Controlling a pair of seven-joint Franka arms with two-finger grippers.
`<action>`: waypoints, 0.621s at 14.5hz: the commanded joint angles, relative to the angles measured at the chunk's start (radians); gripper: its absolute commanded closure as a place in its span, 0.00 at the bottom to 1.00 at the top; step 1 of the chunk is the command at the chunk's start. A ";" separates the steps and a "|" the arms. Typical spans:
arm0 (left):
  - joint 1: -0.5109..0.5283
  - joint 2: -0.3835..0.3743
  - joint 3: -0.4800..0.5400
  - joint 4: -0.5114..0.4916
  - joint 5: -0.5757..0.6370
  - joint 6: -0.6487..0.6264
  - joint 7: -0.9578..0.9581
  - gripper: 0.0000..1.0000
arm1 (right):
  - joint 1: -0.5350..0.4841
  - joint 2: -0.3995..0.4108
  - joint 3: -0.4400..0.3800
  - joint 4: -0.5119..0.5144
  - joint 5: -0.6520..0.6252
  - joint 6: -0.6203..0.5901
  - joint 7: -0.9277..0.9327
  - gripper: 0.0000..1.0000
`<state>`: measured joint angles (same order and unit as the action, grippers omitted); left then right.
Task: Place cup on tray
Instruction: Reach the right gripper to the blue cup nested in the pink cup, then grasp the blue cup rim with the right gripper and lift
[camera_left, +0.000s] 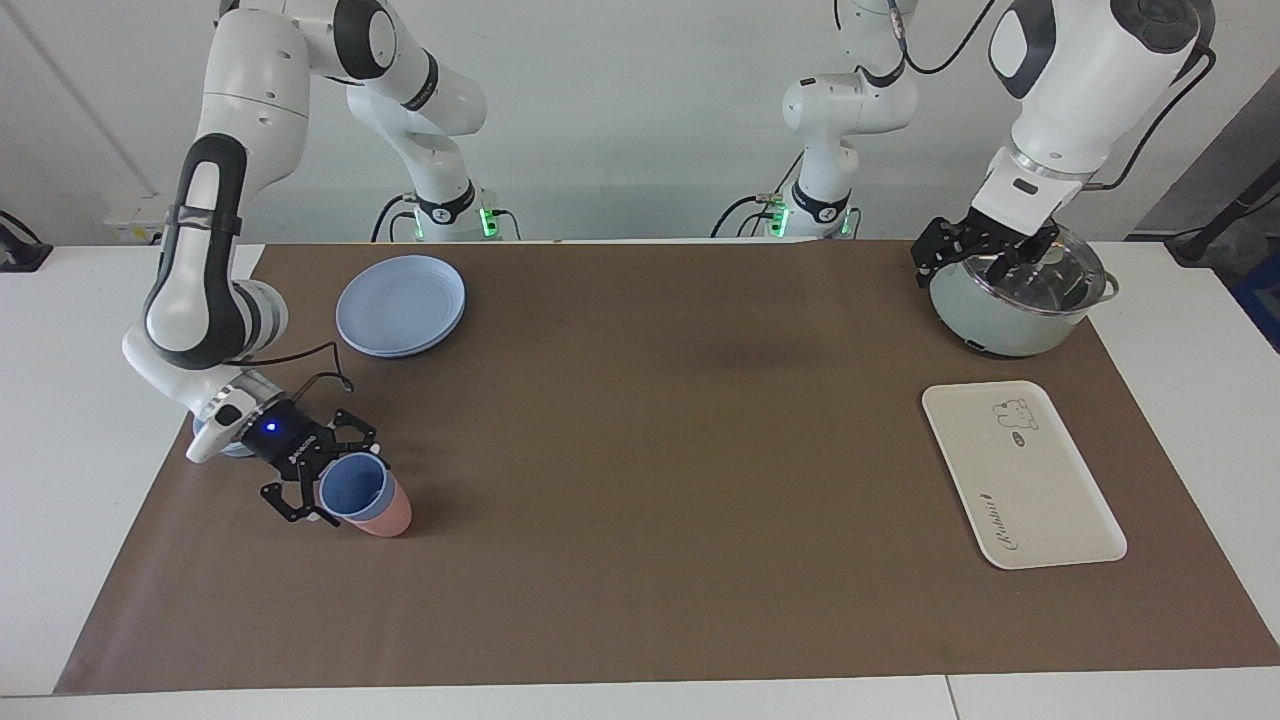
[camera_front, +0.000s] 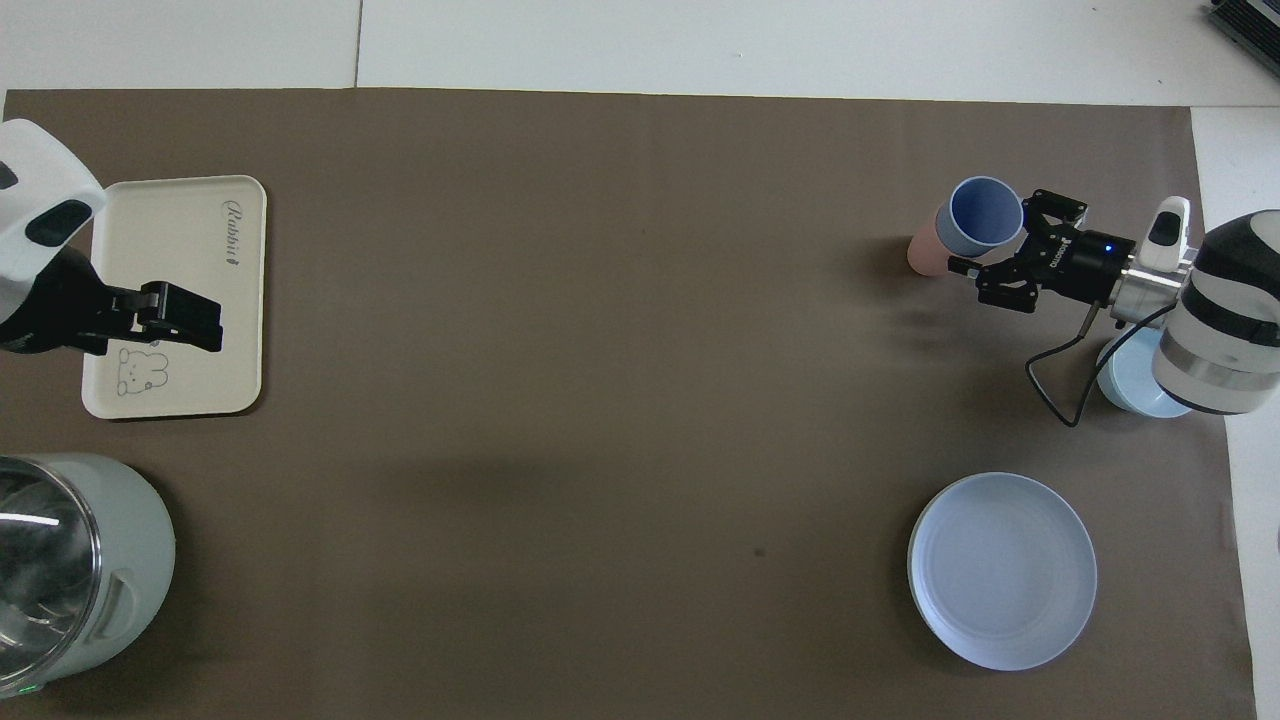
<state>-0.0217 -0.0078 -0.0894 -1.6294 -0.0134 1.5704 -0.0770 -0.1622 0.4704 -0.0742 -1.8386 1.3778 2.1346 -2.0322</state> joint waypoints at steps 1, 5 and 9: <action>0.011 -0.021 -0.006 -0.017 -0.013 -0.004 -0.004 0.00 | 0.016 0.016 0.002 -0.001 0.036 0.024 -0.042 0.00; 0.011 -0.021 -0.006 -0.017 -0.013 -0.004 -0.004 0.00 | 0.046 0.014 0.002 -0.022 0.093 0.062 -0.085 0.00; 0.011 -0.021 -0.006 -0.018 -0.013 -0.004 -0.003 0.00 | 0.046 0.013 0.002 -0.028 0.095 0.062 -0.101 0.28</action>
<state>-0.0217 -0.0078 -0.0894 -1.6294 -0.0134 1.5704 -0.0770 -0.1127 0.4858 -0.0745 -1.8541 1.4342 2.1832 -2.0849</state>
